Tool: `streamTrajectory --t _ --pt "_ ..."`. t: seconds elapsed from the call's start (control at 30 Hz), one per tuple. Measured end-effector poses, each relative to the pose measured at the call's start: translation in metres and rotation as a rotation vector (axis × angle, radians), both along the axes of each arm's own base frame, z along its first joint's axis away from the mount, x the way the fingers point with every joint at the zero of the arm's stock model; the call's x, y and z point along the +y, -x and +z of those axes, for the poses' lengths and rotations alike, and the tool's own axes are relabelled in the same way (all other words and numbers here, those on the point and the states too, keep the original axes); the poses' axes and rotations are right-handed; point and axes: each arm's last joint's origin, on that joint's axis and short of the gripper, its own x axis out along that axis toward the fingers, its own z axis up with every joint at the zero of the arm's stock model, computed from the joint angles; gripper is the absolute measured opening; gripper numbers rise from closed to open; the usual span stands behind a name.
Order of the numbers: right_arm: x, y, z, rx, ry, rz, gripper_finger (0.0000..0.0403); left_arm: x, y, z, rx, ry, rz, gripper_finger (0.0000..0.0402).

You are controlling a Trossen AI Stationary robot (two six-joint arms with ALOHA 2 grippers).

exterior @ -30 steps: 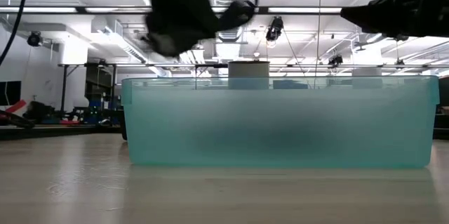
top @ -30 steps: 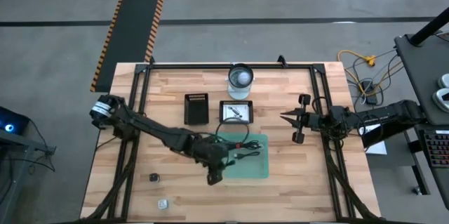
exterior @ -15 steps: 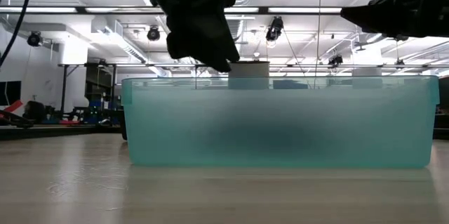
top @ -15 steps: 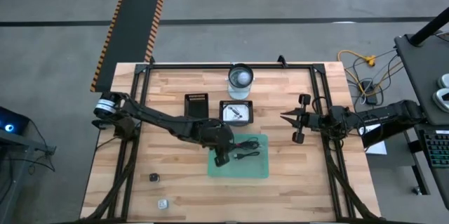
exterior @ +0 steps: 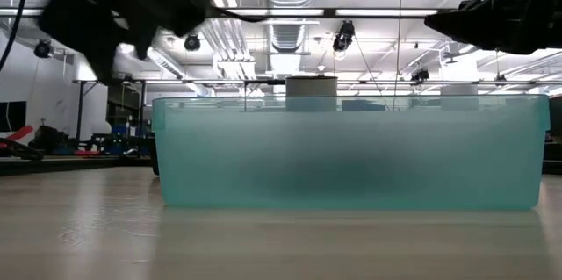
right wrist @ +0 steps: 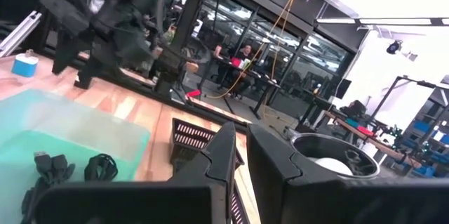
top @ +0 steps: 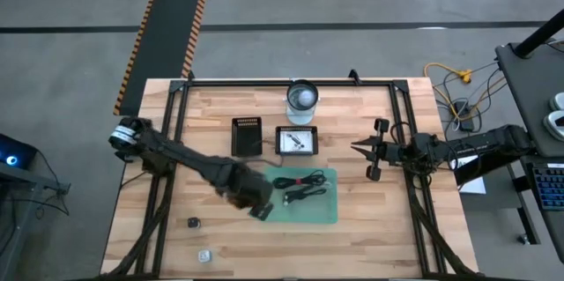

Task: Pick and place items into bin
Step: Put the black charger adapter into the left black bin

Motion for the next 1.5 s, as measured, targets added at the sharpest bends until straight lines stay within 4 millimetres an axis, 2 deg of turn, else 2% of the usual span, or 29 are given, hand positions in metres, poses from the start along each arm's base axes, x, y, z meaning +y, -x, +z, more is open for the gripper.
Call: streamTrajectory --t 0.3,0.43,0.57,0.67,0.93,1.5 --pt "0.000 0.000 0.000 0.000 0.000 0.000 0.0027 -0.045 0.060 0.014 0.238 -0.047 0.346 0.0212" --pt "0.000 0.000 0.000 0.000 0.000 0.000 0.0027 -0.065 0.088 0.012 0.341 -0.070 0.485 0.0212" --pt "0.000 0.000 0.000 -0.002 0.000 0.000 0.0027 -0.082 0.107 0.007 0.379 -0.079 0.524 0.0212" --pt "0.000 0.000 0.000 -0.002 -0.001 0.000 0.0027 -0.085 0.113 0.003 0.387 -0.099 0.508 0.0212" --pt "0.000 0.000 0.000 -0.002 -0.001 0.000 0.0027 -0.079 0.124 -0.016 0.437 -0.179 0.529 0.0212" --pt "0.000 0.000 0.000 -0.002 -0.001 0.001 0.0027 -0.078 0.137 -0.029 0.471 -0.237 0.499 0.0212"
